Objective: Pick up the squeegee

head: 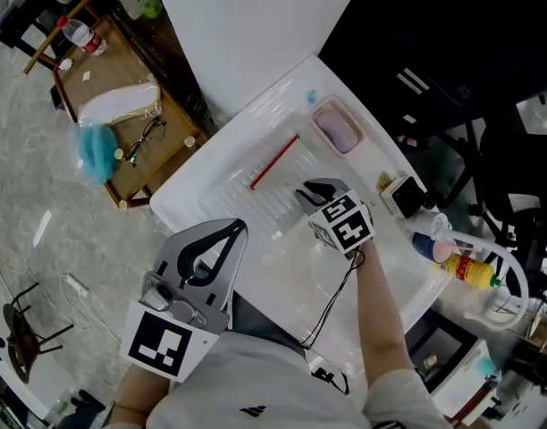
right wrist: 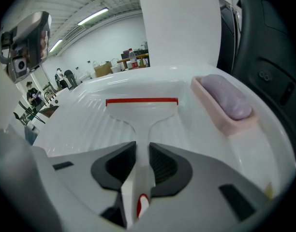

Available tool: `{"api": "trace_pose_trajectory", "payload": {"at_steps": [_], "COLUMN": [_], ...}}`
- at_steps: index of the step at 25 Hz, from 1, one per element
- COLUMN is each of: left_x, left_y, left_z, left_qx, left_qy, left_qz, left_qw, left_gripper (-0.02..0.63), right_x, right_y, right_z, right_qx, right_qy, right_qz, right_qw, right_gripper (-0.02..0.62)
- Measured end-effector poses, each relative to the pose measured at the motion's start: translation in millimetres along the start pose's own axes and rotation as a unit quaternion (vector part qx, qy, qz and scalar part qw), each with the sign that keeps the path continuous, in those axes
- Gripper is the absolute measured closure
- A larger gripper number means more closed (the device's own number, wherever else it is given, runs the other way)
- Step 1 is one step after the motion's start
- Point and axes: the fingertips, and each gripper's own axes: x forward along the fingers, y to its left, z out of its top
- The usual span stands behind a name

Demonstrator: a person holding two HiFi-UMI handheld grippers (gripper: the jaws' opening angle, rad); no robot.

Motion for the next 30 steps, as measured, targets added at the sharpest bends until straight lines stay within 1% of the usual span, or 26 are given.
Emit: {"api": "trace_pose_trajectory", "payload": {"at_steps": [4, 7, 9, 12, 21, 30], "left_x": [-2.6, -5.9, -8.6, -10.6, -10.2, -8.6], "left_y": [-2.0, -2.9, -3.1, -5.9, -18.0, -28.0], "left_z": [2.1, 4.1, 5.8, 10.1, 19.4, 32.1], "left_qx": [0.003, 0.006, 0.007, 0.009, 0.027, 0.041], "left_qy": [-0.004, -0.005, -0.006, -0.014, -0.024, -0.036], "left_qz": [0.003, 0.006, 0.009, 0.008, -0.022, -0.065], "left_qw": [1.0000, 1.0000, 0.9999, 0.9998, 0.9991, 0.9964], "left_gripper": [0.594, 0.592, 0.592, 0.594, 0.593, 0.592], "right_x": [-0.6, -2.6, -4.6, -12.4, -49.0, -90.4], "right_y": [-0.2, 6.0, 12.2, 16.0, 25.3, 33.9], "right_z": [0.6, 0.2, 1.4, 6.4, 35.3, 50.5], "right_qx": [0.015, 0.018, 0.017, 0.029, 0.066, 0.107], "right_qy": [-0.004, -0.008, -0.016, -0.036, -0.108, -0.169], "right_qz": [-0.008, -0.008, -0.006, -0.008, -0.024, -0.054], "right_qw": [1.000, 1.000, 1.000, 0.999, 0.992, 0.978], "right_gripper": [0.502, 0.502, 0.502, 0.502, 0.502, 0.502]}}
